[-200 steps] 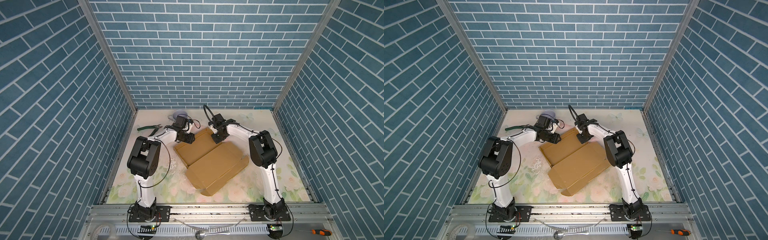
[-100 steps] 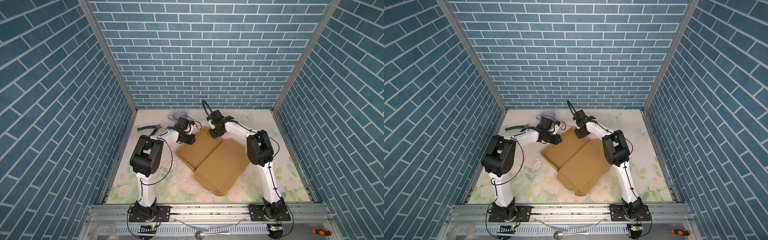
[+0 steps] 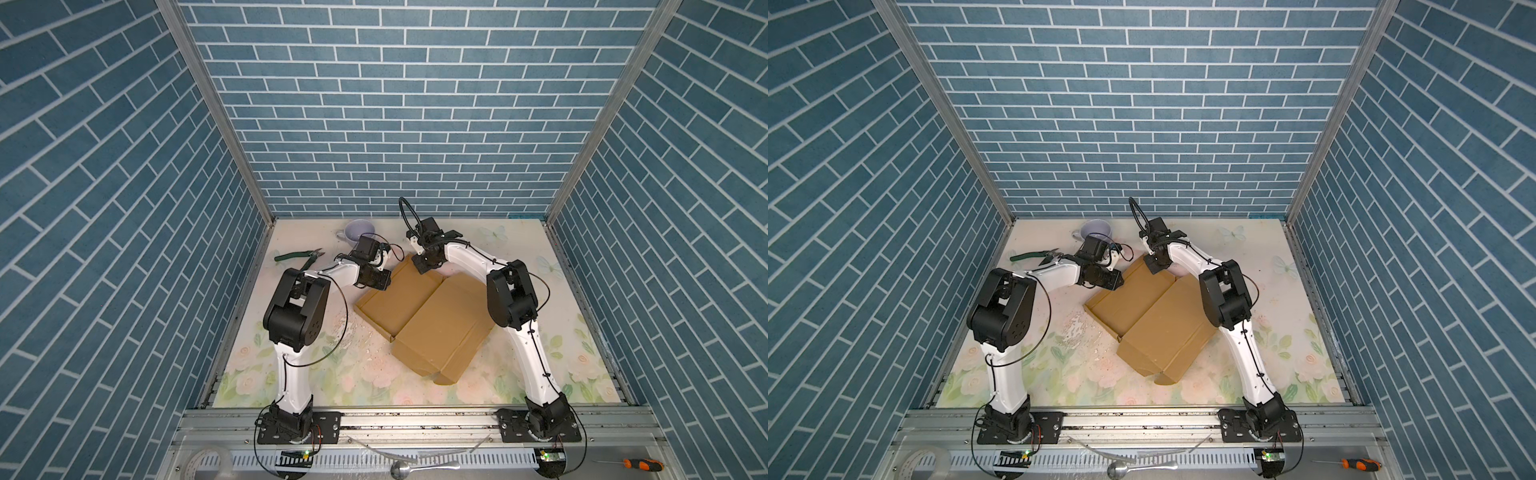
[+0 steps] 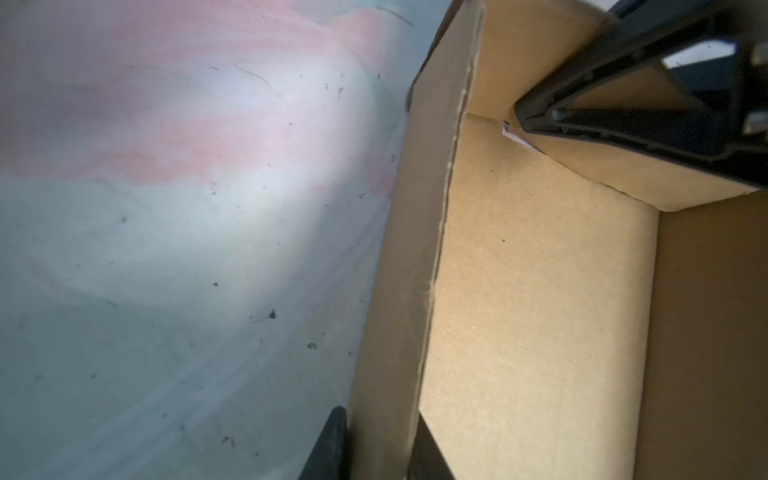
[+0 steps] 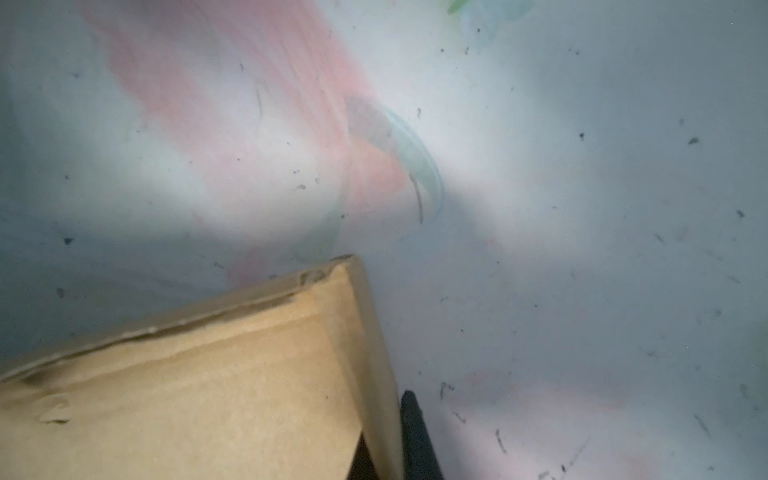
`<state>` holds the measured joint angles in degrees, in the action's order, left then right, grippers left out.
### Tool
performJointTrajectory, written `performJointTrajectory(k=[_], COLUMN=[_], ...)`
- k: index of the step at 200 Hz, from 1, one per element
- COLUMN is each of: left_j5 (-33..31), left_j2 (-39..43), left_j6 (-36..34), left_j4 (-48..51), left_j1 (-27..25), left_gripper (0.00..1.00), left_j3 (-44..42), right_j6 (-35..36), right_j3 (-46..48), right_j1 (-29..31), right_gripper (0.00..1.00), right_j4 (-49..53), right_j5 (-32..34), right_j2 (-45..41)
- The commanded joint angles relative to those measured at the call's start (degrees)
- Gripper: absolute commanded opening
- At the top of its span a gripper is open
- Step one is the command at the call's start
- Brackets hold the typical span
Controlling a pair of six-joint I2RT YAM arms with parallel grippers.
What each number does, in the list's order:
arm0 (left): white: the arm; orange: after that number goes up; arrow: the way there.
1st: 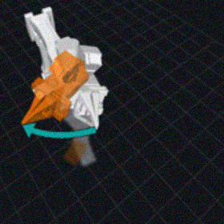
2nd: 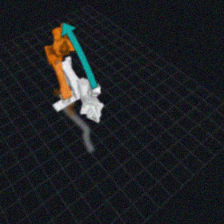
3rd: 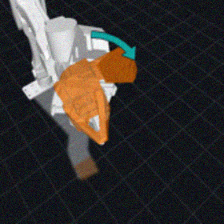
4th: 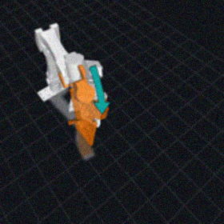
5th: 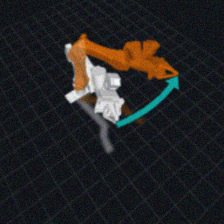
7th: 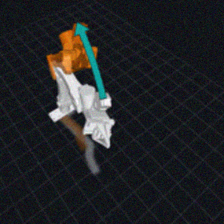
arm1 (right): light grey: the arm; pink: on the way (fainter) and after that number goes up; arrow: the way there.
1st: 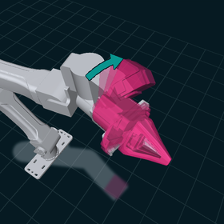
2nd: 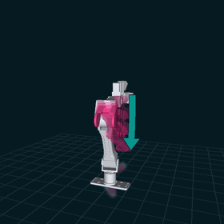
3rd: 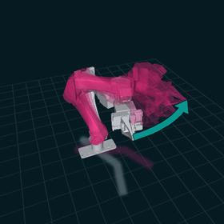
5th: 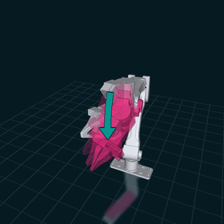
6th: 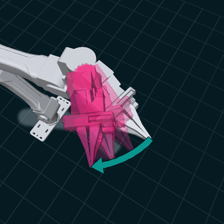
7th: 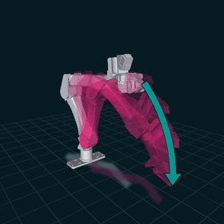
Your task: Fold the paper box
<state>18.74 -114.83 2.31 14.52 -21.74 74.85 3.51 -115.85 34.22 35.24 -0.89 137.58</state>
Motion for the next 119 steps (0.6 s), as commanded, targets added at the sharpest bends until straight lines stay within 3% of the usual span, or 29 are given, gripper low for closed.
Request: performJointTrajectory(k=[1, 20, 43, 67, 103, 119], left_j5=[1.95, 1.51, 1.47, 2.24, 2.29, 2.34], left_j2=[-0.64, -0.71, -0.64, -0.9, -0.93, -0.86], left_j6=[0.95, 1.12, 1.76, 2.95, 3.09, 3.19], left_j4=[0.9, 0.94, 0.71, -0.45, -0.46, -0.55], left_j1=[-0.89, -0.93, -0.87, -0.94, -1.11, -1.12], left_gripper=[0.25, 0.25, 0.25, 0.24, 0.23, 0.23], left_j3=[0.39, 0.15, -0.02, -0.27, -0.51, -0.69], right_j6=[-0.7, -0.87, -1.02, -1.49, -0.63, 0.29], right_j3=[2.81, 3.44, 3.45, 0.55, -3.51, -2.63], right_j1=[1.46, 1.55, 1.54, 1.51, 1.69, 1.86], right_gripper=[0.0, 0.0, 0.25, 0.29, 0.24, 0.05], right_j4=[-4.56, -4.33, -3.96, -4.24, -3.67, -4.3], right_j5=[5.44, 5.36, 3.48, 3.44, 3.61, 4.05], right_j2=[0.27, -0.57, -2.02, -1.23, 2.47, 3.01])
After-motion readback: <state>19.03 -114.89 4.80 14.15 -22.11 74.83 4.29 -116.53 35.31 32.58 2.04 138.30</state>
